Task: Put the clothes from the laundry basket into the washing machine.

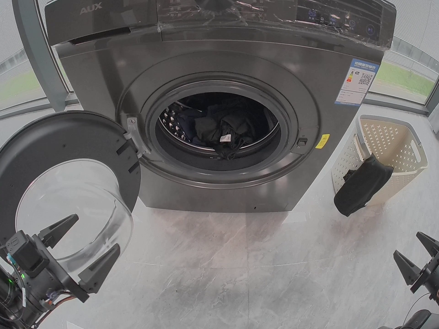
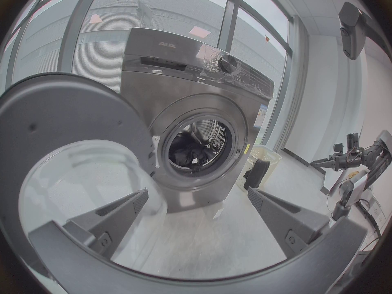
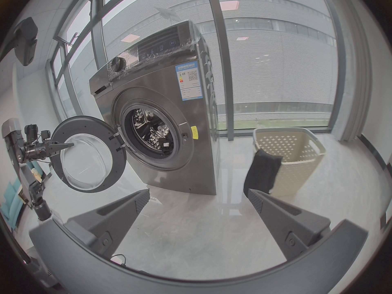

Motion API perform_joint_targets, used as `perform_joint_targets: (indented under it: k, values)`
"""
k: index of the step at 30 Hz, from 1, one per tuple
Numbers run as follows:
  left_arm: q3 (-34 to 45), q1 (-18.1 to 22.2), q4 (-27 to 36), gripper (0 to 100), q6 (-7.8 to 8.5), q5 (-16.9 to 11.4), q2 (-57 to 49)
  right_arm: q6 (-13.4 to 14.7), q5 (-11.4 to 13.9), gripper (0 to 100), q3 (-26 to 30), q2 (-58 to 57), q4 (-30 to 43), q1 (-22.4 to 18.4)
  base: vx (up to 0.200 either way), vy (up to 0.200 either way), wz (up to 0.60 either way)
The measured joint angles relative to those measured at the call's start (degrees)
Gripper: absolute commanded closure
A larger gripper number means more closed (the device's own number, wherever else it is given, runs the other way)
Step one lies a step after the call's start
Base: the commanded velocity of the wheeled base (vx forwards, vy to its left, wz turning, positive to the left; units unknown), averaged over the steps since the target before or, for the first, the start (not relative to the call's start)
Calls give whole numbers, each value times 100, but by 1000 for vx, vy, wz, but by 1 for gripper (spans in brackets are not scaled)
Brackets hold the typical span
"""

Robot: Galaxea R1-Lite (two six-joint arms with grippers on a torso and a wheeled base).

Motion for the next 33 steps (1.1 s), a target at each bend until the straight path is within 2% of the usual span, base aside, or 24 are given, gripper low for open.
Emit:
perform_joint_targets:
  k: [2,7,14,17,22,26,29,31,33]
  values:
    - [9,201,547,0,-41,-73,-458,-5,4,0,0,-433,378,-130,0,0,0]
    - [13,769,2011,0,-263,-369,-1702,-11,11,0,0,-1369,1142,-436,0,0,0]
    - [13,1836,4270,0,-496,-1009,-3672,-13,69,0,0,-2384,1925,-844,0,-200,0]
    - [13,2345,5046,0,-529,-1165,-4336,-24,-49,0,0,-2687,2185,-996,0,-200,0]
    - [11,3289,5433,0,-247,-1324,-4996,-52,-263,0,-2,-3012,2425,-1134,0,-200,0]
    - [11,3922,5565,0,-59,-1436,-5302,-101,-285,0,-2,-3122,2491,-1178,0,-200,0]
    - [11,4128,5825,0,27,-1476,-5505,-151,-283,0,-2,-3163,2549,-1195,0,-133,0]
    - [11,4123,5915,0,138,-1498,-5608,-187,-261,0,-2,-3178,2589,-1200,0,0,0]
    - [11,4100,5933,0,166,-1518,-5682,-211,-241,0,-2,-3191,2620,-1206,0,0,0]
